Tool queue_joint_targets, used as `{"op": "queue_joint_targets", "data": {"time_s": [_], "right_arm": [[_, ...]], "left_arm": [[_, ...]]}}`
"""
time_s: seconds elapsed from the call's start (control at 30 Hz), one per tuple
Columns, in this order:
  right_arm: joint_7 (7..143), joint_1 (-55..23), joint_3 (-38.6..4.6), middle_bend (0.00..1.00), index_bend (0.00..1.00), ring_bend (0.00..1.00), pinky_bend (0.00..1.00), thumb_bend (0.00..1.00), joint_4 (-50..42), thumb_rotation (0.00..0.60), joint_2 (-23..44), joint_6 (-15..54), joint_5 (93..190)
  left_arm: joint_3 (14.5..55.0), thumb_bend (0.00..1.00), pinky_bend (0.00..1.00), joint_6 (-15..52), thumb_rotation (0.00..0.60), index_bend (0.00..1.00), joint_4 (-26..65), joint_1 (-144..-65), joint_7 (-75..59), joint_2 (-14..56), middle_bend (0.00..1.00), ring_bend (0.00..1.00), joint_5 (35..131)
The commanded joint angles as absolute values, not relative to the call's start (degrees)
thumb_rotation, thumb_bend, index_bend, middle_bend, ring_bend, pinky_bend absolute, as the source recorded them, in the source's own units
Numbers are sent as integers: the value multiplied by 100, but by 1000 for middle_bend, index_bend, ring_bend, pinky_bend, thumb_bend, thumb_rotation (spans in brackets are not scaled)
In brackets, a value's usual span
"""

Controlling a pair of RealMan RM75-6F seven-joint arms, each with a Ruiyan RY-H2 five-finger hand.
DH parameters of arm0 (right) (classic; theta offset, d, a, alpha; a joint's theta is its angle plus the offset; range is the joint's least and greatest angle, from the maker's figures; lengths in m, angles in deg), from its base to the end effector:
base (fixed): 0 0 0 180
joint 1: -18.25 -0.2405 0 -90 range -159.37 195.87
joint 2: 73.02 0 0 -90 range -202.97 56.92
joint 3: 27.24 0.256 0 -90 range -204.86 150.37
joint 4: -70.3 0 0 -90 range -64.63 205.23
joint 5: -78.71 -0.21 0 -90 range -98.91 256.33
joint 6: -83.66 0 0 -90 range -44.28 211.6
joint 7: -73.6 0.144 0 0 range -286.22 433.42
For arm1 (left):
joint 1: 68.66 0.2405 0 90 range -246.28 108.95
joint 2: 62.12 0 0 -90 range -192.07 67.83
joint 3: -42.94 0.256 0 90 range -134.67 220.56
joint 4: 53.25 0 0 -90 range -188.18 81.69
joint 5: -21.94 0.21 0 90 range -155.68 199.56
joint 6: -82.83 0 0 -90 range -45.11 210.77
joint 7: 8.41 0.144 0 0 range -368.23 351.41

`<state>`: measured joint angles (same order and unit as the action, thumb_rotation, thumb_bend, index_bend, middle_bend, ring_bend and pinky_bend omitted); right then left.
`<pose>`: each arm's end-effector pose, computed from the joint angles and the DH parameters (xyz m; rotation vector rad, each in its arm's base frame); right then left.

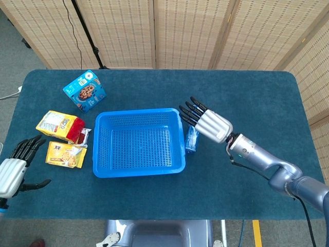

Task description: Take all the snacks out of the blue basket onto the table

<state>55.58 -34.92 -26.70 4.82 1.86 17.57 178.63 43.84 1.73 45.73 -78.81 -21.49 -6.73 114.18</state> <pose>-0.1344 -0.3998 0.0873 2.0620 0.2941 0.8080 -0.2782 0.1906 0.1723 -1.5370 -1.0629 -1.0632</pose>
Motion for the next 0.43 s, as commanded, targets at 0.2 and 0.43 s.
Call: {"op": "queue_joint_targets", "data": {"time_s": [0.2, 0.43], "right_arm": [[5264, -2009, -2508, 0, 0, 0, 4, 0, -1554, 600, -870, 416, 16995], [6161, -685, -2772, 0, 0, 0, 4, 0, -1724, 600, -854, -537, 16507]], "left_arm": [[4395, 0, 0, -235, 600, 0, 4340, -7532, -1915, -447, 0, 0, 11197], [4439, 0, 0, -476, 600, 0, 3798, -7332, -2202, -257, 0, 0, 11237]]}}
